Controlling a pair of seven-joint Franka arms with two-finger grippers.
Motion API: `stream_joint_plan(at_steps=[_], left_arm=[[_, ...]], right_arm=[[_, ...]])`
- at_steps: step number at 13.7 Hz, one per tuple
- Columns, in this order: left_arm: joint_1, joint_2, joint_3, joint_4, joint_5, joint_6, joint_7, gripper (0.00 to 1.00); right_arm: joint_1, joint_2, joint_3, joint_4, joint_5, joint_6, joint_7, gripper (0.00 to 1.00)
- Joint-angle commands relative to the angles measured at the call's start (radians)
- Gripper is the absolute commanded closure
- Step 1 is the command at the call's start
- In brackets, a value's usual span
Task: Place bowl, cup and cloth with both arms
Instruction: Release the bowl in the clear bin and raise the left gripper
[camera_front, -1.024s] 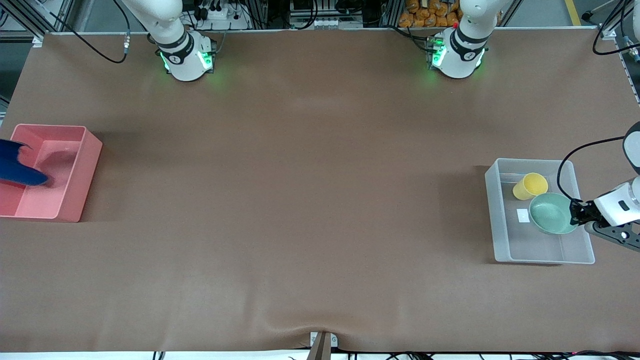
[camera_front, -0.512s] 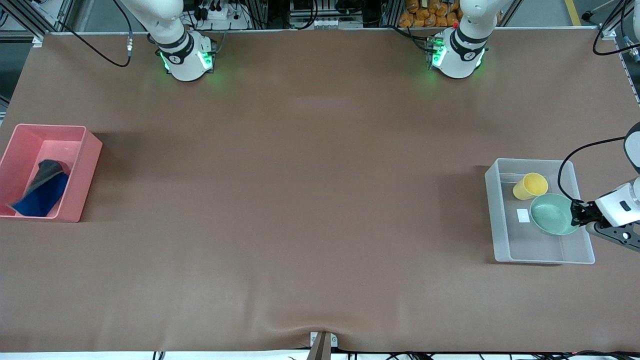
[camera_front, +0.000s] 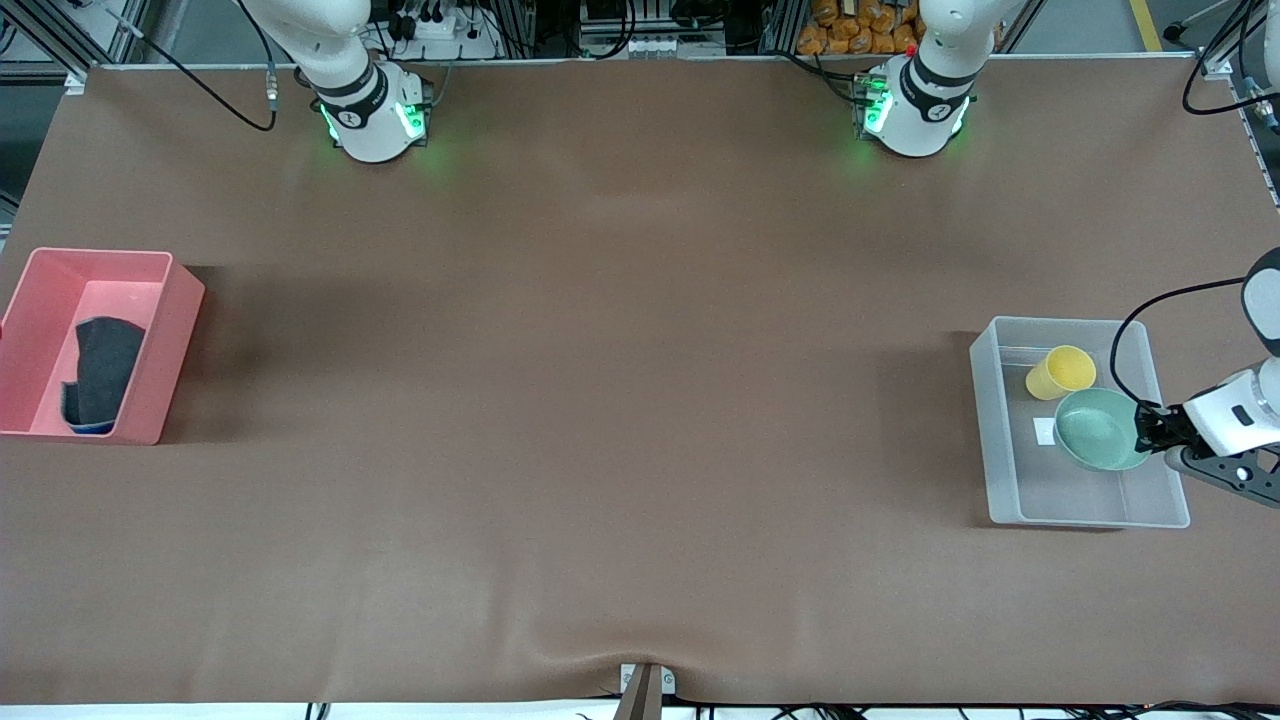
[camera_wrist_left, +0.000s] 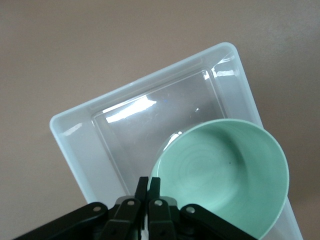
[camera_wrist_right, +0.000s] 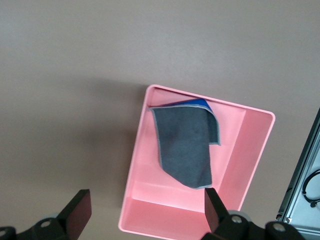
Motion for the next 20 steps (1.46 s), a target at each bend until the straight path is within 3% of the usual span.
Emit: stream_joint_plan(at_steps=[1,10,16,17,18,20], left_arm=[[0.006,0.053,-0.005,0.022,-0.011,0.045,0.022,1.0],[0.007,0.143,-0.004,0.021,-0.002,0.085,0.02,1.0],[-0.005,0.179,0.033,0.021,0.006,0.123,0.005,1.0],[-0.003,0.177,0.032,0.021,0.004,0.123,0.005,0.44],[0.004,0.17,0.032,0.021,-0.002,0.123,0.005,0.0],[0.003,0.128,0.024,0.021,-0.005,0.122,0.01,0.0]], right_arm=[[0.052,-0.043,-0.002,-0.011,-0.008,-0.027,0.09,0.0],[0.244,-0.159,-0.002,-0.012,-0.006,-0.153,0.434,0.0],[0.244,-0.21,-0.002,-0.017,0.034,-0.207,0.453,0.0],[0.246,-0.216,-0.001,-0.017,0.037,-0.215,0.469,0.0],[0.258,-0.225,0.001,-0.017,0.059,-0.222,0.515,0.0],[0.287,-0.241,0.003,-0.017,0.084,-0.256,0.612,0.0]])
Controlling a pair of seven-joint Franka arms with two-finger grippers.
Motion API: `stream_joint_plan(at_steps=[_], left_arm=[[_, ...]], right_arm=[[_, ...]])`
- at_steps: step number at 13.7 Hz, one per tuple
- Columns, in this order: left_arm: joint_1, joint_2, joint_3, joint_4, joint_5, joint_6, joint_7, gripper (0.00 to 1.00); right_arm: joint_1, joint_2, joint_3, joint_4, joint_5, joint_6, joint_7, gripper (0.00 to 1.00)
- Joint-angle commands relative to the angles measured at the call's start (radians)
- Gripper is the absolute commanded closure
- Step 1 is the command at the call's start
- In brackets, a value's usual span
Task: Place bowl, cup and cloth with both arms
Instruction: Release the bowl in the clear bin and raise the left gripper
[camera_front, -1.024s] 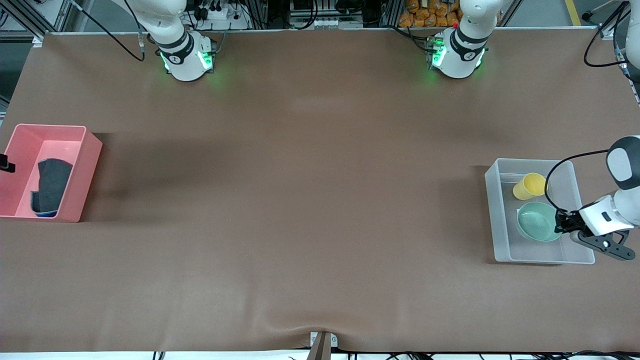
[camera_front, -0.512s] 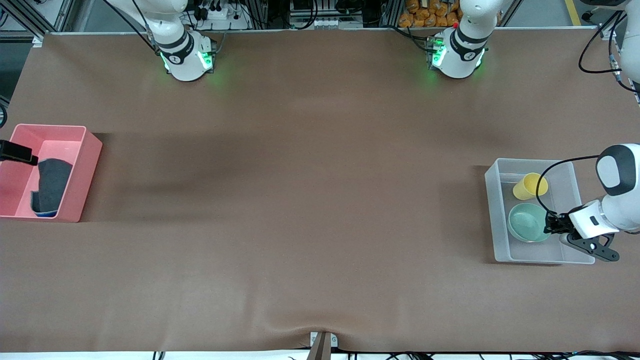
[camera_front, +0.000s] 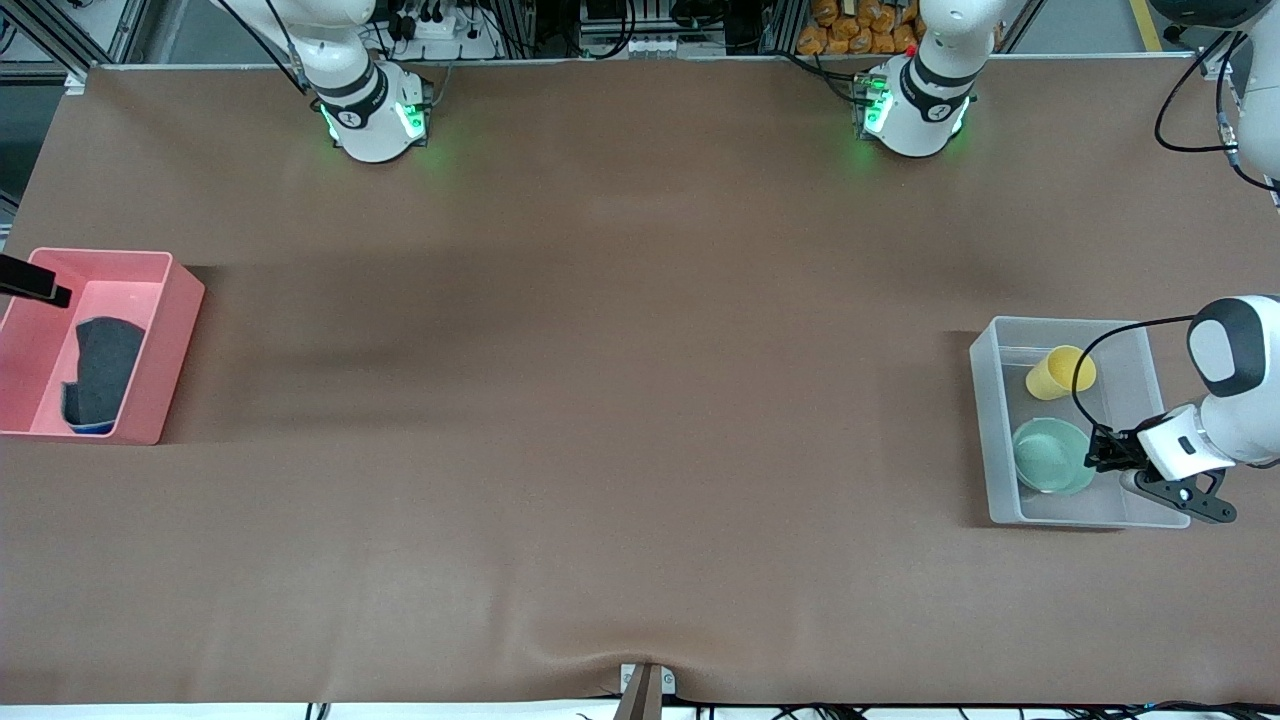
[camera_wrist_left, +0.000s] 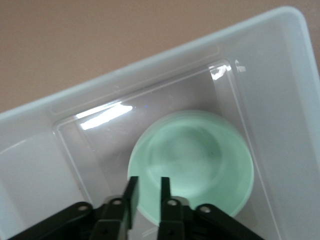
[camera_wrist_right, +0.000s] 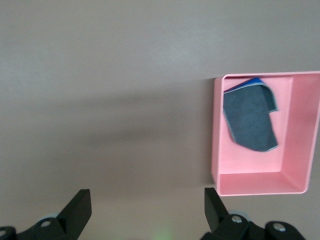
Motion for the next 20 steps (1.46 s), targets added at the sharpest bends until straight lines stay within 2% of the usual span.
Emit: stream_joint_plan(at_steps=[1,5,10,12,17,20], left_arm=[[-0.001,-0.061,-0.011,0.012,-0.006,-0.017,0.011,0.0],[0.002,-0.182,-0.028,0.012,-0.014,-0.113,0.016,0.0],[0.002,-0.309,-0.091,0.012,-0.235,-0.241,-0.026,0.0],[0.002,-0.335,-0.115,0.013,-0.278,-0.287,-0.11,0.0],[0.002,-0.397,-0.216,0.012,-0.281,-0.344,-0.41,0.0],[0.0,-0.397,-0.294,0.01,-0.27,-0.347,-0.611,0.0]], right_arm=[[0.05,-0.05,-0.001,-0.022,0.023,-0.033,0.108,0.0],[0.062,-0.121,0.027,-0.06,0.025,-0.061,0.16,0.0],[0.07,-0.155,0.054,-0.085,0.023,-0.085,0.151,0.0],[0.065,-0.155,0.057,-0.077,0.023,-0.09,0.152,0.0],[0.068,-0.175,0.054,-0.078,0.023,-0.11,0.178,0.0],[0.064,-0.196,0.056,-0.077,0.016,-0.131,0.219,0.0]])
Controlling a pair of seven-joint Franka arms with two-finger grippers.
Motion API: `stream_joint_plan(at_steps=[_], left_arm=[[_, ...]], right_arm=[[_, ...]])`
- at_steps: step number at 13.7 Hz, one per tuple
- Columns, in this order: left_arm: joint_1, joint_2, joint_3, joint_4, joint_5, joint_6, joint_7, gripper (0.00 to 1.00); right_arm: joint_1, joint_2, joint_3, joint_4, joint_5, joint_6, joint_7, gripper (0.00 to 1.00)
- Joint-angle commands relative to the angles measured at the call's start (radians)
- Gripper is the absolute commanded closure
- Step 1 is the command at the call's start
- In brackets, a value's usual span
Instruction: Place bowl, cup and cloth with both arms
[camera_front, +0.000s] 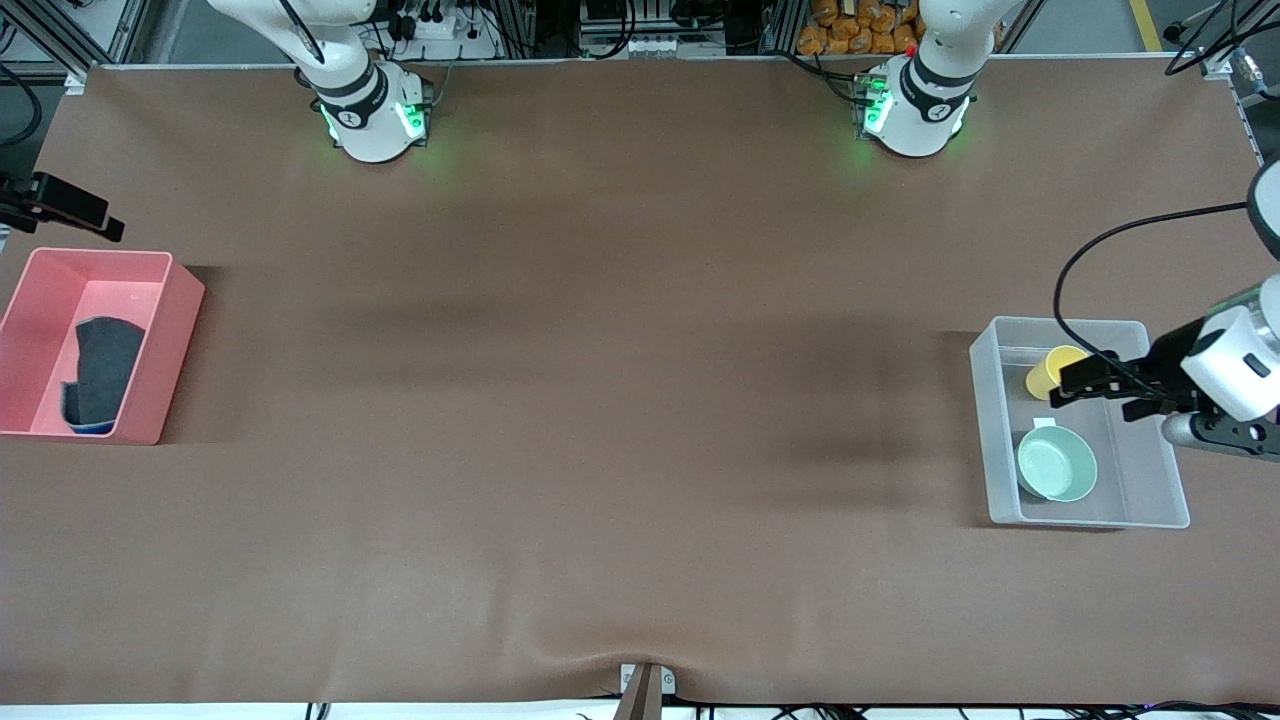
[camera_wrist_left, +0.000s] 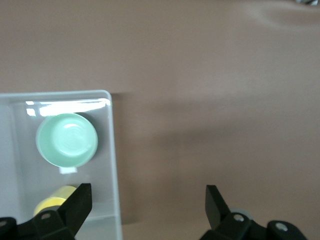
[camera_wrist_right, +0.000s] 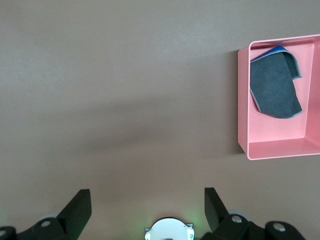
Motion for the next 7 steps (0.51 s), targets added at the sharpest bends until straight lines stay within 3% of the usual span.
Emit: stream_joint_plan(at_steps=[1,7], left_arm=[[0.008,-0.03,-0.055,-0.023,-0.008,-0.009,-0.154,0.0],[0.003,-0.055,-0.127,-0.021,-0.004,-0.009,-0.296,0.0]], right_arm=[[0.0,-0.051,-0.003,-0.025,0.0,-0.028,0.063,0.0],[0.001,-0.054,-0.005,-0.019,0.0,-0.036,0.065,0.0]])
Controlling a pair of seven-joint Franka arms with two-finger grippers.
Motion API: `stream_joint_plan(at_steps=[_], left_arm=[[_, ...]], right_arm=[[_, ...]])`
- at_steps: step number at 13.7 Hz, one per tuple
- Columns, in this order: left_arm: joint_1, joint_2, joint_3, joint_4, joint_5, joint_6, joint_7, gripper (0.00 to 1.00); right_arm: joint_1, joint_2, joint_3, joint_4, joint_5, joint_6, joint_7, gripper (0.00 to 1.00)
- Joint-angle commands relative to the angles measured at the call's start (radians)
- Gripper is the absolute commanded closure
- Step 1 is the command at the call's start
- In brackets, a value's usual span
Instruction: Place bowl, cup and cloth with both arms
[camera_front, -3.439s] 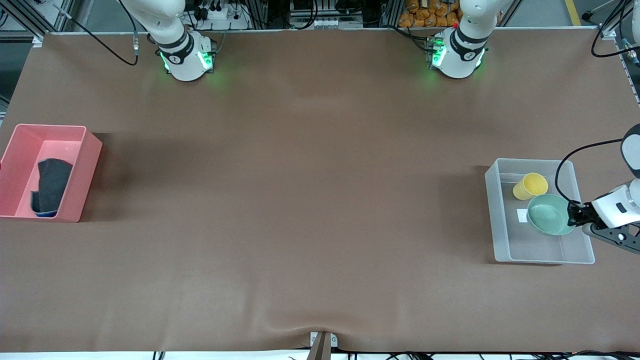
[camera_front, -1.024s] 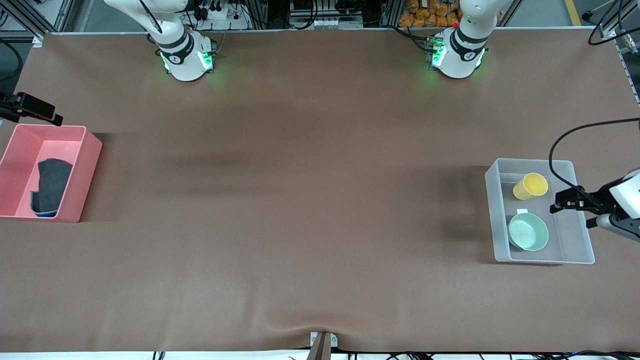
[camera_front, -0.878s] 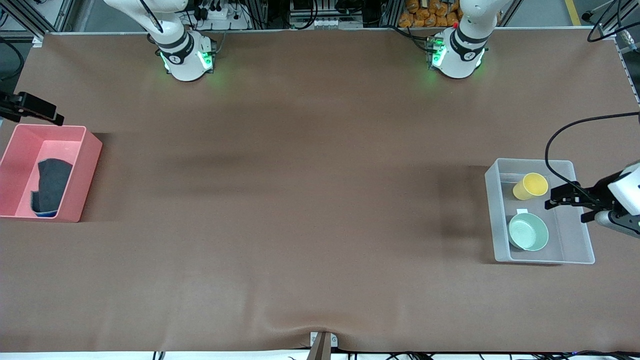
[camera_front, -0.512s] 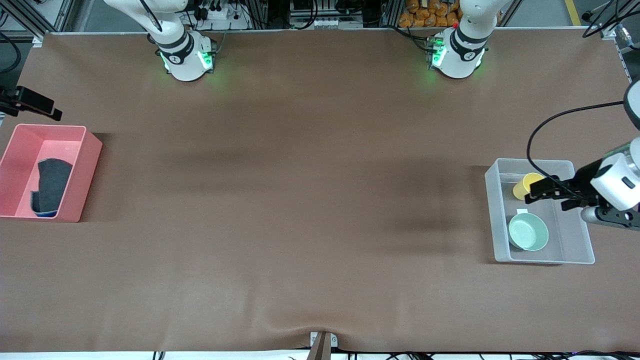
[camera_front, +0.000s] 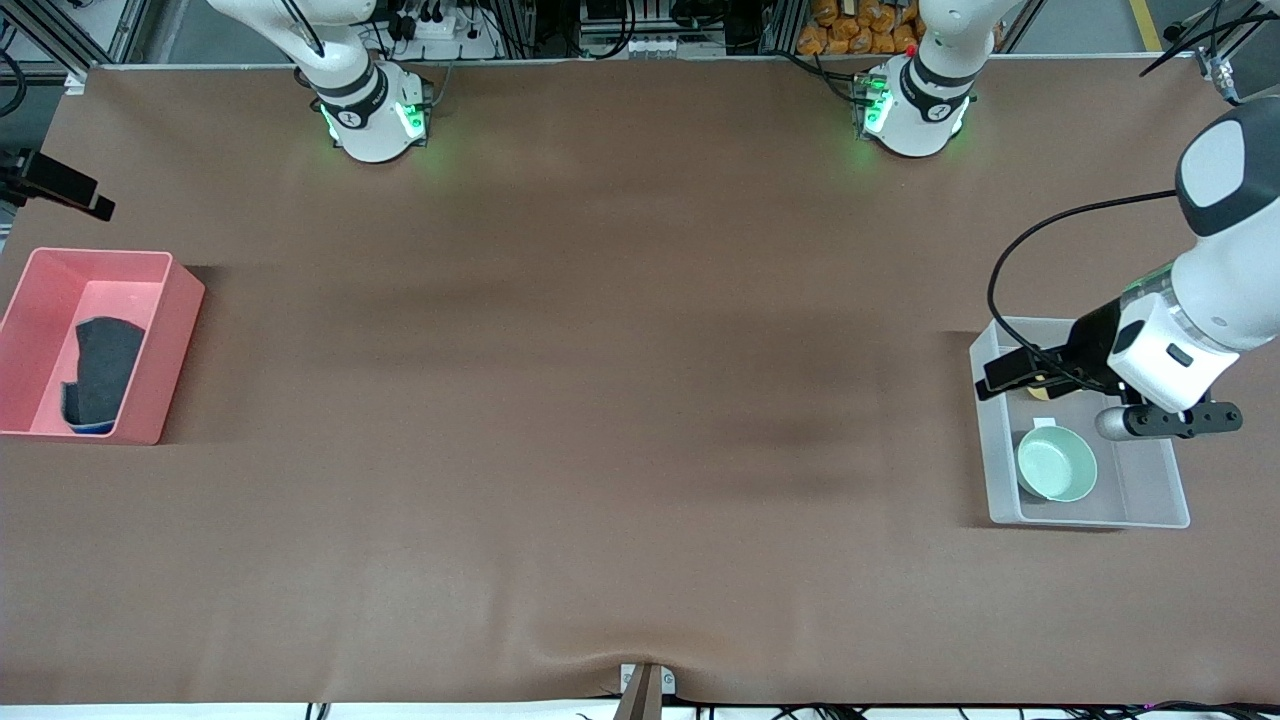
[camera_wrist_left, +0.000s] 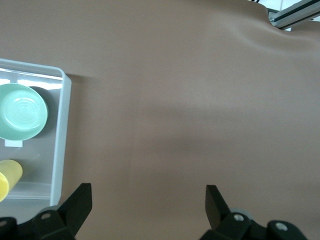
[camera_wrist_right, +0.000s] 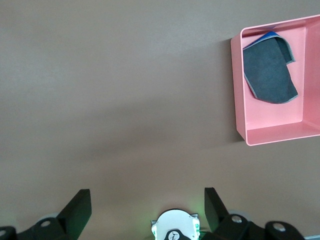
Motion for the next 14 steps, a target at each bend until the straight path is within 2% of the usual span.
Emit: stream_joint_plan(at_steps=[1,5,8,12,13,14], left_arm=[[0.001,-0.061,-0.016,-0.018,-0.004,-0.01,-0.024,0.0],[-0.077,-0.084,-0.018,-0.018,0.02,-0.01,-0.1,0.0],[-0.154,-0.084,-0.029,-0.016,0.236,-0.028,-0.096,0.0],[-0.164,-0.093,-0.03,-0.015,0.239,-0.035,-0.088,0.0],[-0.184,-0.116,-0.012,-0.013,0.236,-0.039,-0.087,0.0],[-0.215,-0.142,0.038,-0.01,0.235,-0.047,-0.087,0.0]], right_arm=[[0.0,-0.018,-0.001,-0.019,-0.001,0.001,0.017,0.0],[0.001,-0.014,-0.001,-0.011,-0.001,0.037,0.007,0.0],[0.003,-0.014,0.001,-0.016,-0.001,0.034,0.007,0.0],[0.004,-0.011,0.004,-0.01,-0.002,0.032,0.008,0.0],[0.006,-0.011,0.004,-0.008,-0.002,0.034,0.011,0.0],[0.006,-0.011,0.004,-0.007,-0.002,0.034,0.015,0.0]])
